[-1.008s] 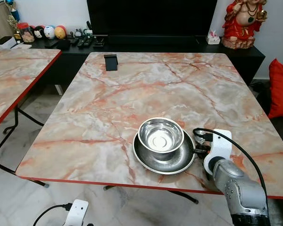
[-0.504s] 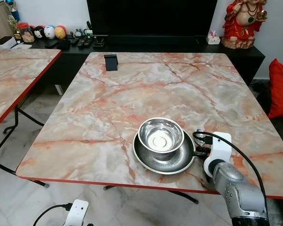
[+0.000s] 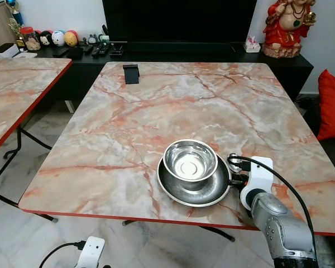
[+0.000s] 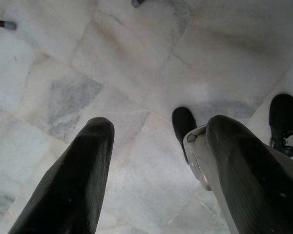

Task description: Setting the table

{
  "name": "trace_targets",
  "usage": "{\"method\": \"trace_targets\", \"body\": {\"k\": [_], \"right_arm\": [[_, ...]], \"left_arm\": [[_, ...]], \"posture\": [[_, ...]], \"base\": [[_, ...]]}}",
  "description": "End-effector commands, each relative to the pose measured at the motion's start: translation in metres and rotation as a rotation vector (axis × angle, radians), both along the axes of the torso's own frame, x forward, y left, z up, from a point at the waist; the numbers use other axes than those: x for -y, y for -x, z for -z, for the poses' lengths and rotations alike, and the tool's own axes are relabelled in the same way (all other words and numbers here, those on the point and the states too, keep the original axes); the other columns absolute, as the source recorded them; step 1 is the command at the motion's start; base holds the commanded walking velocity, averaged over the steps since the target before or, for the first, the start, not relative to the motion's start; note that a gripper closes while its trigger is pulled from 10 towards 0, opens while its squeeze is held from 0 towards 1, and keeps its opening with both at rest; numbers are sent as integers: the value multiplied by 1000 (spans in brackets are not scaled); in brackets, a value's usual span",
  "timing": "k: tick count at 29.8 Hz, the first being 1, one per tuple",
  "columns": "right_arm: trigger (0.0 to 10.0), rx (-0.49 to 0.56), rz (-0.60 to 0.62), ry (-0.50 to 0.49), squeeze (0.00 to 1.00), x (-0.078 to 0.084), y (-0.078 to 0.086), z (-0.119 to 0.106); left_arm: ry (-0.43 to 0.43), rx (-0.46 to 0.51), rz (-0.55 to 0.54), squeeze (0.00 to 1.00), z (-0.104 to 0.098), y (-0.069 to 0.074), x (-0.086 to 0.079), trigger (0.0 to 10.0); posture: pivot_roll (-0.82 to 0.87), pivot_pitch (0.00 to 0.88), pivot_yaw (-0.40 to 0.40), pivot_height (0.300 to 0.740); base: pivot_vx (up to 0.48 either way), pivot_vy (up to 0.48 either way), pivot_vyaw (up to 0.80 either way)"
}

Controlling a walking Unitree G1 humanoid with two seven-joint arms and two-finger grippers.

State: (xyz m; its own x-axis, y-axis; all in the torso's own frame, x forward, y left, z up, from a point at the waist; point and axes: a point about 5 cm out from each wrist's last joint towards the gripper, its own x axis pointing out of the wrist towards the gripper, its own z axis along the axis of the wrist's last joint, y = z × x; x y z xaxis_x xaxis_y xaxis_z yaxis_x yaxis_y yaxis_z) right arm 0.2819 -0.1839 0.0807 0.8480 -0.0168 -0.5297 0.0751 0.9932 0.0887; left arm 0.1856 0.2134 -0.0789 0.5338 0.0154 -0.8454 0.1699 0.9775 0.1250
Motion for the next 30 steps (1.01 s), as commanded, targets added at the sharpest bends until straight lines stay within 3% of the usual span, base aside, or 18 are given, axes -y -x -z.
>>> {"method": "trace_targets", "body": {"k": [1,7,8,10,11,12,17,21,30], "right_arm": [[10000,-25,2,0,804,0,2,5],[10000,-25,4,2,780,-1,1,4],[10000,-26,10,5,659,0,1,4],[10000,-26,14,7,659,0,1,4],[10000,-26,20,13,110,1,1,4],[10000,-25,30,21,0,2,1,5],[10000,-24,57,36,0,6,1,5],[10000,28,114,131,0,16,-2,-1],[10000,209,188,87,0,21,-13,-27]], "left_arm": [[-17,-18,14,0,1,2,-3,10000],[-17,-17,12,0,1,2,-4,10000],[-16,-18,12,0,1,2,-4,10000],[-16,-18,12,0,1,2,-4,10000],[-16,-18,12,0,1,2,-3,10000],[-16,-18,12,0,1,2,-3,10000],[-14,-17,12,0,1,2,-3,10000],[-11,-17,10,0,1,2,-3,10000],[-11,-18,13,0,0,2,-4,10000]], "posture": [[-36,0,-2,740],[-35,0,-2,740],[-35,0,-2,740],[-35,0,-2,740],[-34,0,-2,740],[-34,0,-2,740],[-34,0,-2,740],[-32,0,-1,740],[-34,0,1,740]], "base": [[0,0,0],[0,0,0],[0,0,0],[0,0,0],[0,0,0],[0,0,0],[0,0,0],[0,0,0],[0,0,0]]}}
